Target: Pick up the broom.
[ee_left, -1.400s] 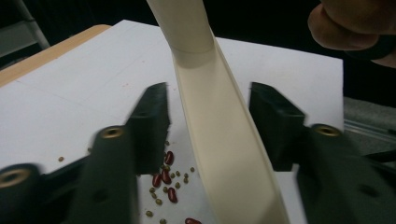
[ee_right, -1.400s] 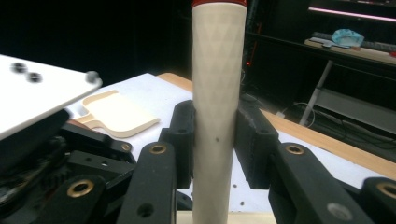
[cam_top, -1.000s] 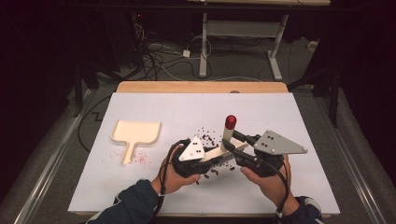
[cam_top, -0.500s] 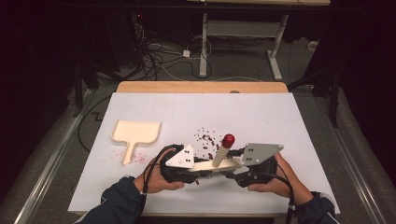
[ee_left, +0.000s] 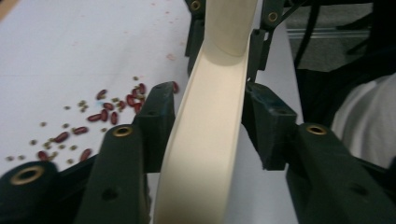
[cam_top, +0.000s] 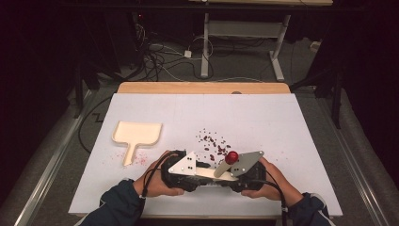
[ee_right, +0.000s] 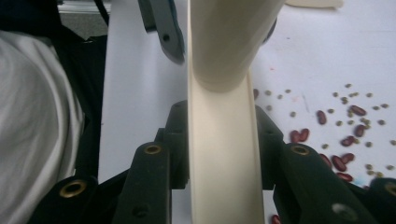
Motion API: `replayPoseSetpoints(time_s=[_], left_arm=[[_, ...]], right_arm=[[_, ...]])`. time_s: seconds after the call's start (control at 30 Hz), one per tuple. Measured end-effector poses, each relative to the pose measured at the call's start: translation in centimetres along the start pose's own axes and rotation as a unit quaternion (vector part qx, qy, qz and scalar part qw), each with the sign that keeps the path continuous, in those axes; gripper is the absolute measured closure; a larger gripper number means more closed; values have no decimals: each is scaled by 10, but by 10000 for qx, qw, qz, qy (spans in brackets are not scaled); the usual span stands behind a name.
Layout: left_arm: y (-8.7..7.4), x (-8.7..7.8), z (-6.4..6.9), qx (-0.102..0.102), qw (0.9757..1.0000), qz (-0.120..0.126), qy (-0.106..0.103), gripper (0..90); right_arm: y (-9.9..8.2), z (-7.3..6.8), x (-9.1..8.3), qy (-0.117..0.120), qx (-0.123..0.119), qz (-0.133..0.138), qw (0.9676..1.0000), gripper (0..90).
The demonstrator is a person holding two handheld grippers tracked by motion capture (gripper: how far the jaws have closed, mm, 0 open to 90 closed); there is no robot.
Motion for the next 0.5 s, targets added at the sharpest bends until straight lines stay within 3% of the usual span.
replayPoseSetpoints(time_s=[0.03, 0.07, 0.1, 0.13, 0.2, 0.23, 0.27, 0.33, 0.43, 0.47, 0.5], left_arm=[[-1, -3, -1, 26, 9999, -21, 163, 417], [-5, -11, -4, -19, 9986, 18, 531, 394], [-5, -11, -4, -19, 9986, 18, 531, 337], [-7, -16, -5, -22, 9969, 5, 793, 293], [-14, -27, -9, -132, 9937, 58, 1113, 268], [-18, -32, -10, -159, 9907, 89, 1350, 268], [-22, -37, -11, -145, 9875, 64, 1571, 232], [-32, -48, -13, -171, 9818, 43, 1893, 219], [-46, -63, -15, -316, 9744, 78, 2226, 185], [-55, -74, -15, -383, 9700, 97, 2398, 182], [-55, -74, -15, -383, 9700, 97, 2398, 180]], right_arm=[[0, 3, -4, -144, 61, 44, 9999, 676], [0, 5, -6, -216, 97, 50, 9997, 675], [0, 8, -8, -290, 115, 70, 9995, 676], [0, 11, -10, -408, 130, 80, 9991, 676], [0, 15, -14, -597, 211, 105, 9979, 675], [0, 15, -14, -597, 211, 105, 9979, 675], [0, 20, -18, -758, 311, 153, 9965, 675], [0, 23, -20, -855, 340, 173, 9956, 675], [1, 34, -28, -1273, 451, 173, 9907, 675], [1, 37, -30, -1422, 477, 161, 9886, 675], [1, 40, -32, -1530, 498, 151, 9869, 675]])
Point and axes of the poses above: each handheld gripper's, and its own axes: x roughly forward along the jaws, y roughly out of its top, z roughly to its right, the point moved 2 cm from there along x, roughly forward along the jaws, and after that the axes turned 12 degrees about z, right-handed, at the moved point
